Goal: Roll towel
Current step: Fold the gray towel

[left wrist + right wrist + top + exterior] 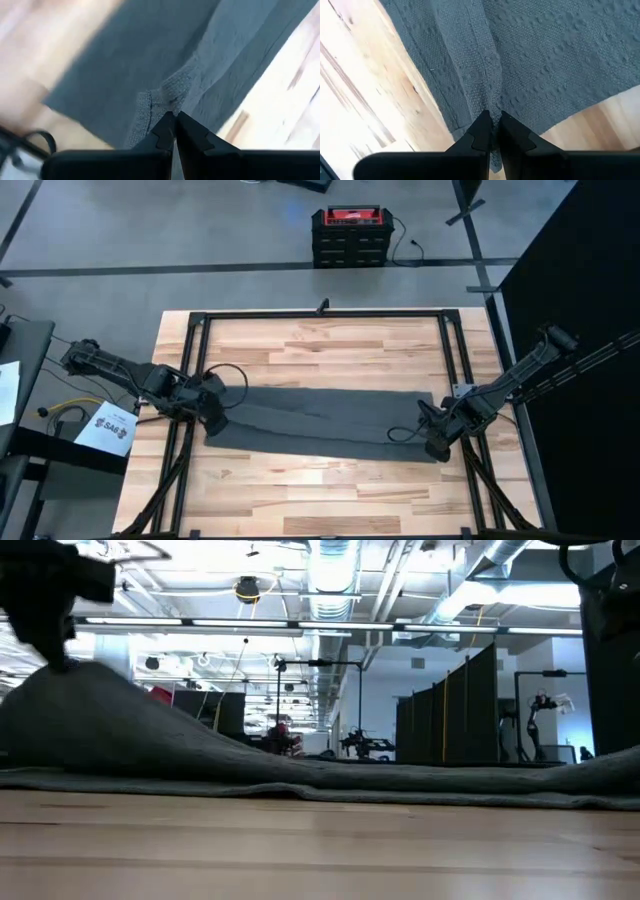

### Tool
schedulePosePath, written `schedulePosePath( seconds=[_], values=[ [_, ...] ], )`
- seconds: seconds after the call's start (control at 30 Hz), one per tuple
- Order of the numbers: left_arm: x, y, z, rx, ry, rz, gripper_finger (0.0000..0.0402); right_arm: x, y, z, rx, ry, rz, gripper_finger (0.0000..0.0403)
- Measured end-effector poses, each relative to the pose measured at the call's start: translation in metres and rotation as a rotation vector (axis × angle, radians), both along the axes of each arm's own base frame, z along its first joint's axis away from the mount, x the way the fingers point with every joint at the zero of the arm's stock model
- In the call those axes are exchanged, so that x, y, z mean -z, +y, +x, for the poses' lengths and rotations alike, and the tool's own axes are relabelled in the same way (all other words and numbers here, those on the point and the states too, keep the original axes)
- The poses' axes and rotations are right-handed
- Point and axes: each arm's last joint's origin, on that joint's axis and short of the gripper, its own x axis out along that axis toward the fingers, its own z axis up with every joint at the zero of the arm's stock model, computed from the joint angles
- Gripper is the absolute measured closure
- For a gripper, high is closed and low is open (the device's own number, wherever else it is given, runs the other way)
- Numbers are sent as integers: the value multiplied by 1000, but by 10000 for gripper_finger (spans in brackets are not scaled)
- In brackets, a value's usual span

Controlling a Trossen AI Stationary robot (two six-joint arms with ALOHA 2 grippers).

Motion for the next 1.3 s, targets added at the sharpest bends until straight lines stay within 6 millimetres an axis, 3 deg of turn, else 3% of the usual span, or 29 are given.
schedulePosePath(
  seconds=[0.17, 0.4, 0.57, 0.7, 1.03, 1.3],
  values=[
    [-33, 4, 3, -7, -149, 142, 402, -3, -5, -3, -4, -27, -44, 390],
    [-58, 11, -4, -59, -192, 298, 401, -35, -22, -9, 26, -291, -189, 393],
    [-57, 22, -12, -221, -162, 462, 402, -53, -39, -20, 73, -375, -321, 394],
    [-56, 27, -15, -284, -138, 499, 401, -57, -45, -26, 90, -400, -335, 394],
    [-31, 22, -9, -211, -63, 377, 402, -56, -41, -30, 63, -363, -258, 394],
    [-27, 17, -10, -122, 9, 252, 402, -55, -27, -39, 14, -339, -136, 394]
  ],
)
